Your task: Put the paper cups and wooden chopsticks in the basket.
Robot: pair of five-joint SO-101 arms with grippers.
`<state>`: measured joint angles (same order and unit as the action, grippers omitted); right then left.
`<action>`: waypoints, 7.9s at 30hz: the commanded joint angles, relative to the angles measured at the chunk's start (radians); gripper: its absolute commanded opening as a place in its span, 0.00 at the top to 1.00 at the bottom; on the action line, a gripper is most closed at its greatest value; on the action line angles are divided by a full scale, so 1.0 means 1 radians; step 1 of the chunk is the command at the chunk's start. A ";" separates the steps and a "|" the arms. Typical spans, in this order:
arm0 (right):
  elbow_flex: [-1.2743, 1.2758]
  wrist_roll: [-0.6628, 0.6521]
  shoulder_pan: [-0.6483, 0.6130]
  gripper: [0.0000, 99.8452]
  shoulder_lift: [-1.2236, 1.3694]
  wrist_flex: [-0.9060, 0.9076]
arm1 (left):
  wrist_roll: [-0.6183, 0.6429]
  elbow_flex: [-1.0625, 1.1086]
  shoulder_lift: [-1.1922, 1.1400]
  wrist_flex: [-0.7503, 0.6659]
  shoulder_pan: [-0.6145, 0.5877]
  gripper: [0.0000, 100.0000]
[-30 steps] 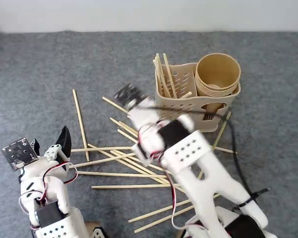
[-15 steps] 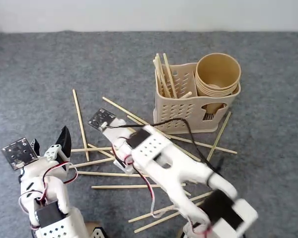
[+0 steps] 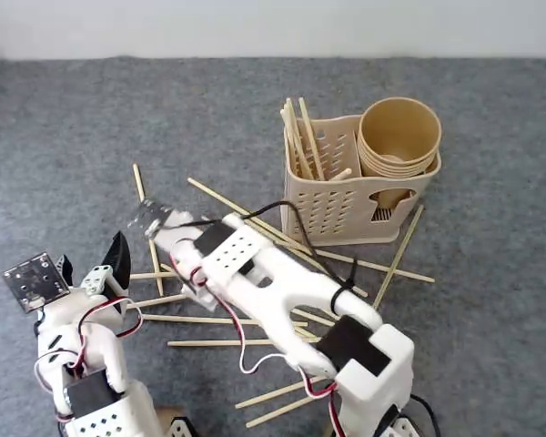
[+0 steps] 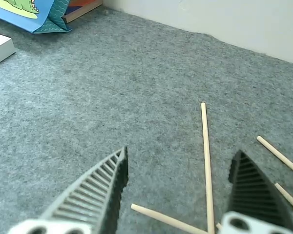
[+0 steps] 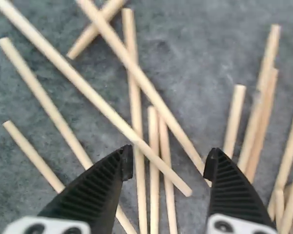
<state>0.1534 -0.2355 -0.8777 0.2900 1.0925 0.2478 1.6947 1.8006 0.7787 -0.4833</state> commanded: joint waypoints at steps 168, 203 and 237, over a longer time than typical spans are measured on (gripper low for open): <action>-0.512 0.249 0.565 0.90 -0.259 0.570 | -0.011 -0.012 0.015 0.005 -0.003 0.68; -0.519 0.189 0.512 0.98 -0.667 0.699 | -0.011 -0.012 0.015 0.014 -0.003 0.68; 0.543 0.195 0.490 0.88 -1.138 0.038 | -0.011 -0.012 0.015 0.014 -0.003 0.68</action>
<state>0.7027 -0.0391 -0.3882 -0.8777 1.1830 0.2463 1.6947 1.8006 0.7879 -0.4849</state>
